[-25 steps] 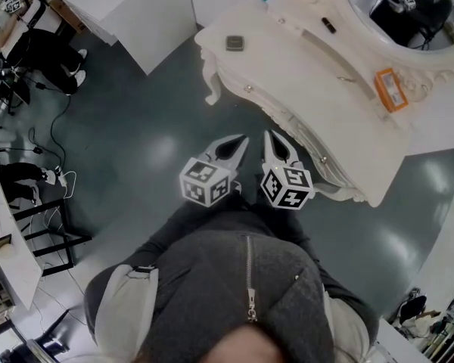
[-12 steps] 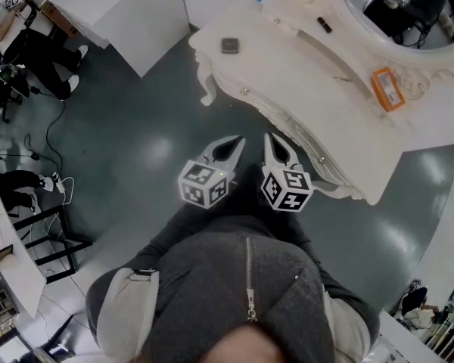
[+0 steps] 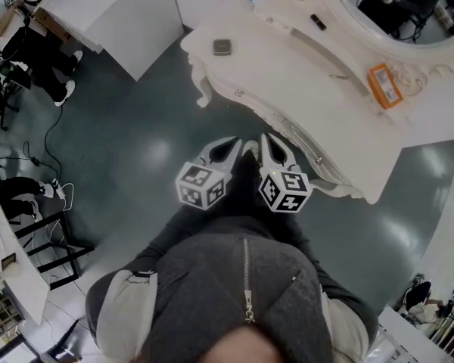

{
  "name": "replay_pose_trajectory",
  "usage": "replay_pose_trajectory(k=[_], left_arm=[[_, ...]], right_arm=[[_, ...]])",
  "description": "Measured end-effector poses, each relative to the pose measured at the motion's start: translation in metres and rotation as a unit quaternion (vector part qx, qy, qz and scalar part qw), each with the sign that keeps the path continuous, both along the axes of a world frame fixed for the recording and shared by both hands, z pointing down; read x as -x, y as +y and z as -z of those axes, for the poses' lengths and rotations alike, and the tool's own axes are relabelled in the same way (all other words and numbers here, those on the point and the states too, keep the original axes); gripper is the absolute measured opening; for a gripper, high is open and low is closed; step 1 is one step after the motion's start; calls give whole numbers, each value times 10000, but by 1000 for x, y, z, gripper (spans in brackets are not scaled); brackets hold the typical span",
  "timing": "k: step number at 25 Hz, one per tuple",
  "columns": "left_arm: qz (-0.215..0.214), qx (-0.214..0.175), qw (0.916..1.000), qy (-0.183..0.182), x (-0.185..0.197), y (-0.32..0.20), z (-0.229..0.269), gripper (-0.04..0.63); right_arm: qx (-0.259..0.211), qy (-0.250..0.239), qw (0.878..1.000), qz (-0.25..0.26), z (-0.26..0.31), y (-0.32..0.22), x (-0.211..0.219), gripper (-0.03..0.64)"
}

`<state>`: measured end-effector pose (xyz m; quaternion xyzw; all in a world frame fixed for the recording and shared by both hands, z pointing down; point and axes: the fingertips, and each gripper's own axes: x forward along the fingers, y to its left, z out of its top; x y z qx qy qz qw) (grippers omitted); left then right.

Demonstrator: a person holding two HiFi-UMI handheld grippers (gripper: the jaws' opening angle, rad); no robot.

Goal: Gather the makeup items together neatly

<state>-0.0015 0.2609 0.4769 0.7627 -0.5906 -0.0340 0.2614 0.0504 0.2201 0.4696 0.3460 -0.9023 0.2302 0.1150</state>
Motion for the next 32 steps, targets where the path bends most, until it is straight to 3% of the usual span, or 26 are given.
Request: replay_pose_trajectory(k=[14, 32], left_arm=[[1, 68, 10000, -3, 9, -61, -2, 9], [-244, -37, 9995, -183, 26, -202, 3, 9]], right_arm=[[48, 43, 10000, -1, 0, -63, 9, 3], [-3, -228, 9997, -69, 17, -195, 28, 3]])
